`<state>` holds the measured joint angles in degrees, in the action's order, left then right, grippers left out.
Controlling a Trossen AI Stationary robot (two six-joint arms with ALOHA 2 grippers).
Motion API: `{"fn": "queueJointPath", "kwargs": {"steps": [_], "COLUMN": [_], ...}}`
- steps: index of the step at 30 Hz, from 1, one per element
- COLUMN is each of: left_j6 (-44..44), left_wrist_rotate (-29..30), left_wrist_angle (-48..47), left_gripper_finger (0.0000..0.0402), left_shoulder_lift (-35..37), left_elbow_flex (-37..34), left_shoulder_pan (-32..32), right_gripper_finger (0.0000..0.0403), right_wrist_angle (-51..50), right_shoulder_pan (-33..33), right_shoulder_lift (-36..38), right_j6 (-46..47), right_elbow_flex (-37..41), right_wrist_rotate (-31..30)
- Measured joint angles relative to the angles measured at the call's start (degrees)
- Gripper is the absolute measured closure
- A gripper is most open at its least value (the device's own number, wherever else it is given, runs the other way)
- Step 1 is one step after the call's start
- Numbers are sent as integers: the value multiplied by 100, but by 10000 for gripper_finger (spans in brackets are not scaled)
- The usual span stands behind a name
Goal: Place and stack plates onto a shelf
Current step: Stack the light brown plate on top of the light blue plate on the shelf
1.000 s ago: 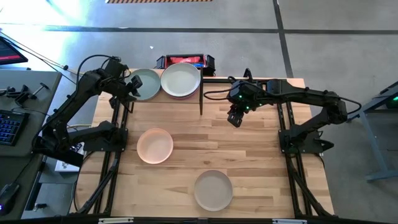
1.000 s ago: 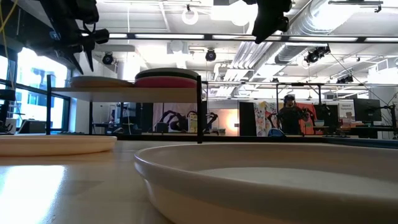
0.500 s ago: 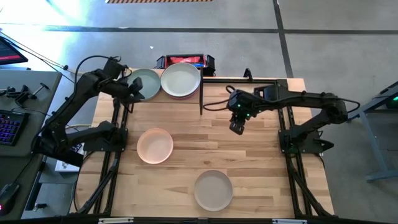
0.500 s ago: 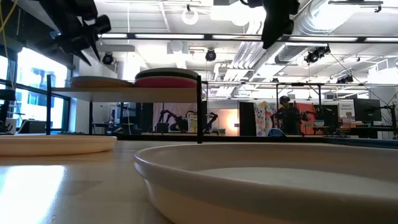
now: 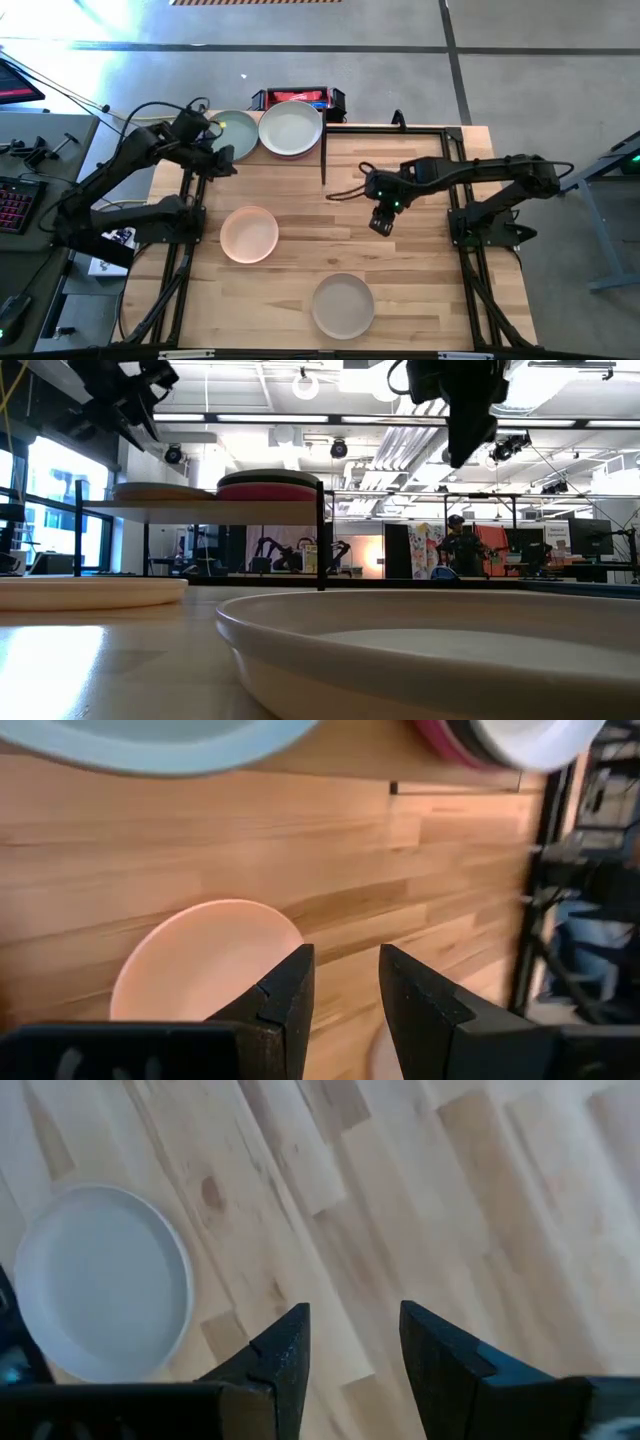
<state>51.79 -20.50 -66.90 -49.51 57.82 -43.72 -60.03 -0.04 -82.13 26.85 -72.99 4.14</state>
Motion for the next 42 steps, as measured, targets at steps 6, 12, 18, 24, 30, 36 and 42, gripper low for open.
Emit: {"fn": "queueJointPath", "kwargs": {"steps": [6,12,18,24,30,36,42], "left_j6": [-209,-247,-202,21,282,361,372], "left_wrist_rotate": [221,258,788,990,1337,1526,1634], "left_wrist_angle": [61,62,88,134,457,908,1194], "left_gripper_finger": [298,298,298,298,298,298,298], "left_shoulder_lift": [-20,-20,-24,-87,-206,-443,-842], "left_elbow_flex": [0,0,0,-2,-2,-2,-2], "left_shoulder_pan": [801,1618,2479,3199,3833,4377,4833], "right_gripper_finger": [269,269,269,269,269,269,269], "right_wrist_angle": [603,1168,1564,1744,2201,2261,2351], "right_shoulder_pan": [416,860,1310,1793,2145,2331,2445], "right_shoulder_lift": [0,-64,-316,-790,-1273,-1665,-1994], "right_j6": [1012,1885,2521,2920,3231,3324,3334], "right_elbow_flex": [332,430,430,430,430,430,430], "right_wrist_rotate": [0,-5,-169,-173,-203,-343,-388]}}
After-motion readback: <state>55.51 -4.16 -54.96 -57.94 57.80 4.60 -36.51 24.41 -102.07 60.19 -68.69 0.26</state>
